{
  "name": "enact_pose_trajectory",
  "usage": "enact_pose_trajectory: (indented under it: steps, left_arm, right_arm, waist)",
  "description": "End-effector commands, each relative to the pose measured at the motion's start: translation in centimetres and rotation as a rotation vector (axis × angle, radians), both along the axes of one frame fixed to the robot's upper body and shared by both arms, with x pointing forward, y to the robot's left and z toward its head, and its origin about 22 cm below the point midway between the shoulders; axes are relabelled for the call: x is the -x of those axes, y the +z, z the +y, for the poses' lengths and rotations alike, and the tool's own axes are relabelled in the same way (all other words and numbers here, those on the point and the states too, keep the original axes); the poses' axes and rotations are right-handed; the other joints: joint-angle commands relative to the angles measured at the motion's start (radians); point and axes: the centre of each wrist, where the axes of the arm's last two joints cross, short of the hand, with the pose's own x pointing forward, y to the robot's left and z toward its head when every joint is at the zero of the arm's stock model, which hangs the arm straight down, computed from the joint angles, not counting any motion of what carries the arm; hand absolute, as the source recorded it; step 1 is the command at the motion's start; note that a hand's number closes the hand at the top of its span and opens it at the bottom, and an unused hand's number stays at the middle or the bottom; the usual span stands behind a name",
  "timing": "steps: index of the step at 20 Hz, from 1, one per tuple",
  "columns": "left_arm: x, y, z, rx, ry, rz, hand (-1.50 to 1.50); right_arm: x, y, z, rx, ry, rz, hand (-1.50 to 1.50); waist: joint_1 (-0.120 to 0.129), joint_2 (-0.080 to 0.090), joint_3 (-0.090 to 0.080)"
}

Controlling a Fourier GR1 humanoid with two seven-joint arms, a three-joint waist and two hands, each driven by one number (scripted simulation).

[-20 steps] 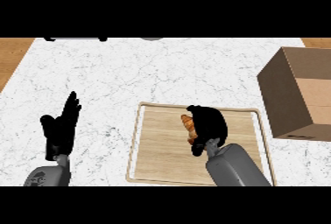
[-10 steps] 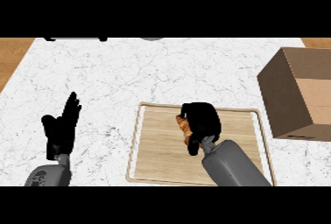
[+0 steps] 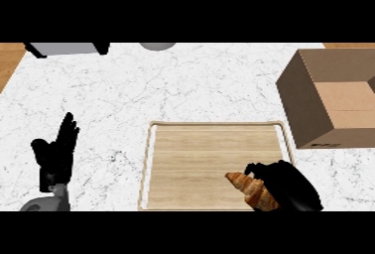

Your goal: Pick the croissant from the tray and place it in the cardboard box

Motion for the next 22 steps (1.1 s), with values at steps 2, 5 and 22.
enact_pose_trajectory:
  steps: [2,5,22]
  left_arm:
    - [1.3,-0.7,0.4,0.007,0.012,0.013,0.00]
    - [-0.4,1.1,0.4,-0.014,0.026,-0.021,0.00]
    - [0.5,-0.5,-0.9,0.006,-0.029,-0.001,0.00]
  right_arm:
    - [4.7,3.1,-7.0,-0.002,0.164,-0.053,1.50]
    - [5.7,5.7,-10.2,-0.034,0.203,-0.138,1.50]
    - [7.9,21.0,-22.2,-0.258,-0.024,-0.480,1.50]
  waist:
    - [-0.019,0.003,0.000]
    - [-0.027,0.005,0.001]
    - [0.021,0.016,-0.002]
